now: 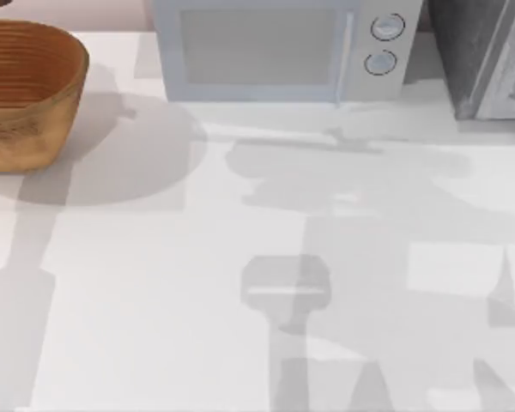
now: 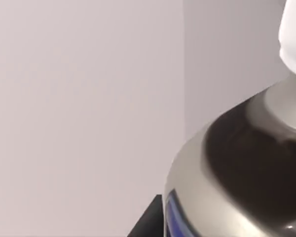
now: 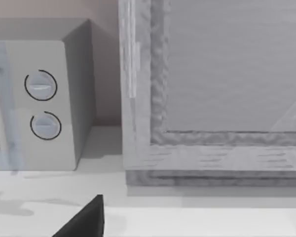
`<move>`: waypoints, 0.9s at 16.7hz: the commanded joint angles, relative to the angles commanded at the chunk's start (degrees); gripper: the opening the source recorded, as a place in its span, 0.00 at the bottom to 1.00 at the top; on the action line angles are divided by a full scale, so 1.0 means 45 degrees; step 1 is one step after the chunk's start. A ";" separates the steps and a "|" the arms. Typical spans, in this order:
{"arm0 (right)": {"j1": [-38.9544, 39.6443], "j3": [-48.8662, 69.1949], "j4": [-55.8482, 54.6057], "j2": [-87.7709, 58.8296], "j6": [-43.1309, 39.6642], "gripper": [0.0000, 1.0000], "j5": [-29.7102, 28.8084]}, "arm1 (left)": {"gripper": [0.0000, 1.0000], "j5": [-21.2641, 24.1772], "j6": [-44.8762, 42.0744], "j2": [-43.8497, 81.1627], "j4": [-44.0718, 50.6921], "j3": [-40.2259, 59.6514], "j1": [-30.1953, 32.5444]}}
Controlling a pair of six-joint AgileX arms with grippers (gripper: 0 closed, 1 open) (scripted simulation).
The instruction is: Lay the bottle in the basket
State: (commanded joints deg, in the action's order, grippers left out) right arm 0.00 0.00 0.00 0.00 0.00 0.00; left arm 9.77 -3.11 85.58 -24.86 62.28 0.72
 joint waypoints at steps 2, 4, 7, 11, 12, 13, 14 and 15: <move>0.0000 0.0000 0.0000 0.0000 0.0000 1.00 0.0000 | 0.00 -0.0160 0.0147 -0.0178 0.1382 0.0390 -0.0977; 0.0000 0.0000 0.0000 0.0000 0.0000 1.00 0.0000 | 0.00 -0.0302 0.0270 -0.0230 0.2235 0.0616 -0.1646; 0.0000 0.0000 0.0000 0.0000 0.0000 1.00 0.0000 | 0.00 -0.0364 0.0324 -0.0226 0.2536 0.0662 -0.1898; 0.0000 0.0000 0.0000 0.0000 0.0000 1.00 0.0000 | 0.00 -0.0369 0.0287 -0.0135 0.2471 0.0639 -0.1850; 0.0000 0.0000 0.0000 0.0000 0.0000 1.00 0.0000 | 0.00 -0.0382 0.0289 0.0032 0.2326 0.0692 -0.1838; 0.0000 0.0000 0.0000 0.0000 0.0000 1.00 0.0000 | 0.00 -0.0399 0.0292 0.0320 0.2077 0.0735 -0.1821; 0.0000 0.0000 0.0000 0.0000 0.0000 1.00 0.0000 | 0.00 -0.0413 0.0295 0.0679 0.1769 0.0770 -0.1804; 0.0000 0.0000 0.0000 0.0000 0.0000 1.00 0.0000 | 0.00 -0.0427 0.0301 0.0977 0.1524 0.0807 -0.1786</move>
State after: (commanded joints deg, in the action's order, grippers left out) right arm 0.00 0.00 0.00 0.00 0.00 0.00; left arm 7.85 -1.75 89.98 -18.00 65.91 -7.31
